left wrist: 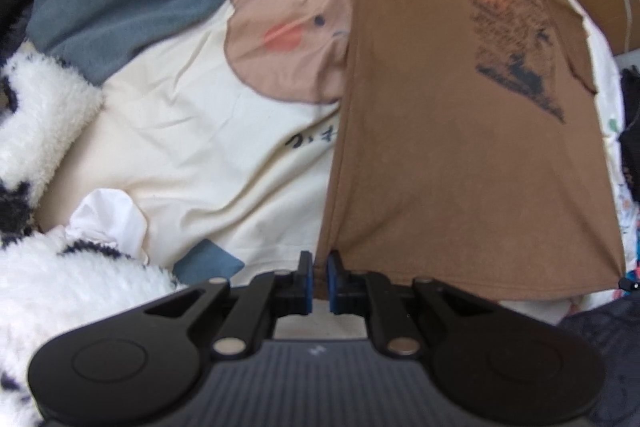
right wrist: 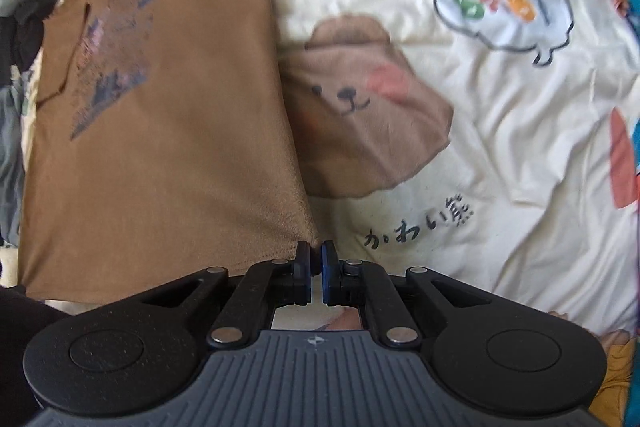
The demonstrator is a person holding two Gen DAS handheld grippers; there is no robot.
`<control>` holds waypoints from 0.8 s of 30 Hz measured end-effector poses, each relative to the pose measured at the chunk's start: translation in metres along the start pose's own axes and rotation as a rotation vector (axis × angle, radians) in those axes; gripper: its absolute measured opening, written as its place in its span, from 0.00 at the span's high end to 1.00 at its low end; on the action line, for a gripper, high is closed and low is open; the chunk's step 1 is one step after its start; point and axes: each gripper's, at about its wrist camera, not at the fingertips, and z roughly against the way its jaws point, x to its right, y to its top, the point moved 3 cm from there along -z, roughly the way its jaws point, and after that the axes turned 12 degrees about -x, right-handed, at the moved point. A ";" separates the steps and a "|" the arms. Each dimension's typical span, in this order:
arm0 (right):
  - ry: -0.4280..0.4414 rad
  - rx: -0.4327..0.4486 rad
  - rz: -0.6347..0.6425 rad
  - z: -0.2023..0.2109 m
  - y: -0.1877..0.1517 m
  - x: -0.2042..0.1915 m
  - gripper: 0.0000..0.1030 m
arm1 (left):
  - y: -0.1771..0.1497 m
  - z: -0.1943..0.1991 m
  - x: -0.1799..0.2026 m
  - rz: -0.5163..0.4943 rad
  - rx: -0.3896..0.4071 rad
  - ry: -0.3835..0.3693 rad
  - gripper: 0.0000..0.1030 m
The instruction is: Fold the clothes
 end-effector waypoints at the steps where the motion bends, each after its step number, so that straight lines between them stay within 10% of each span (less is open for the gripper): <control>1: 0.006 0.011 0.000 0.007 -0.001 0.000 0.98 | 0.000 0.011 0.007 -0.001 0.010 -0.011 0.93; 24: 0.114 0.155 -0.023 0.048 0.002 -0.001 0.98 | 0.011 0.042 0.012 0.065 0.128 -0.172 0.93</control>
